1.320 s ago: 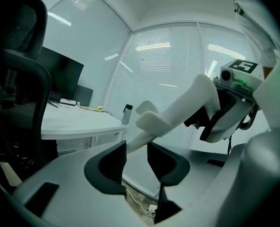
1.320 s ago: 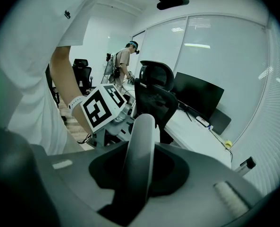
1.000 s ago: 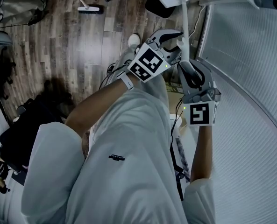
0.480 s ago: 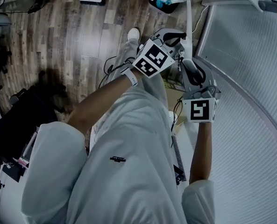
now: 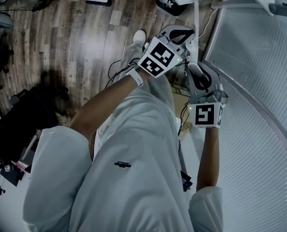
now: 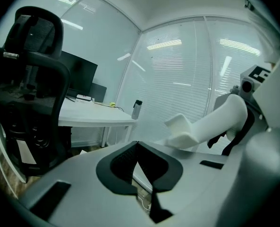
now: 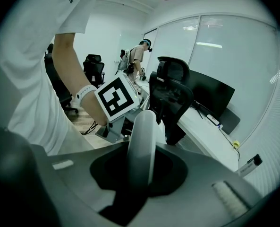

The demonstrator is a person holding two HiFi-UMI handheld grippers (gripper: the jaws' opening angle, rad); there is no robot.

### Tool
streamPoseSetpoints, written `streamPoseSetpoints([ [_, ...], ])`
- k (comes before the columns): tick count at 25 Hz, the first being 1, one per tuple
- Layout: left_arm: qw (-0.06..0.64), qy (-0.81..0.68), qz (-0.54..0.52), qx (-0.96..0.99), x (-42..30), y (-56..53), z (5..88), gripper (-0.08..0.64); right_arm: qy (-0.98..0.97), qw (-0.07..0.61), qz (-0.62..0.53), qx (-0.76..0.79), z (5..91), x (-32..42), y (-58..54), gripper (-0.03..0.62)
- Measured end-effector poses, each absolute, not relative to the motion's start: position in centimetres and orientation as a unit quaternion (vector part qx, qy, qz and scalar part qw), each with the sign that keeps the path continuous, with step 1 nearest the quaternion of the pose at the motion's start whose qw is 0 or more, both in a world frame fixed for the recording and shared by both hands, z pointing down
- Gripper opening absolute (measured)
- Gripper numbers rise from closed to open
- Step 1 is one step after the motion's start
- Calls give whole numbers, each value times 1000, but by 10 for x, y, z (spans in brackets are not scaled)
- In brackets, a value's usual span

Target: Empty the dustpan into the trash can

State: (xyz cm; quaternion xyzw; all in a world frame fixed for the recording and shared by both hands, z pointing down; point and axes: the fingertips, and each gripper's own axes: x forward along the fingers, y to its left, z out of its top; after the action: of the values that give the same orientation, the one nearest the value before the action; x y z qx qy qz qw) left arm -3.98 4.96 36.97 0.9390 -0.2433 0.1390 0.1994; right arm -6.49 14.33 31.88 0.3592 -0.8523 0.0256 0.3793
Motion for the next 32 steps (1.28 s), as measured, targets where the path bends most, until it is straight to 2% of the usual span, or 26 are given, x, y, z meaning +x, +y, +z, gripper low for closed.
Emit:
streamPoseSetpoints([
  [13, 179, -224, 165, 944, -35, 57, 370, 8, -852, 366, 26, 374, 309, -54, 131, 78],
  [14, 177, -220, 168, 945, -34, 57, 370, 13, -851, 368, 28, 374, 308, -53, 130, 78],
  [16, 171, -214, 173, 946, -32, 55, 369, 67, -851, 365, 31, 376, 305, -53, 126, 78],
  [32, 93, -157, 183, 966, -6, 24, 351, 109, -850, 366, 58, 374, 285, -43, 85, 78],
])
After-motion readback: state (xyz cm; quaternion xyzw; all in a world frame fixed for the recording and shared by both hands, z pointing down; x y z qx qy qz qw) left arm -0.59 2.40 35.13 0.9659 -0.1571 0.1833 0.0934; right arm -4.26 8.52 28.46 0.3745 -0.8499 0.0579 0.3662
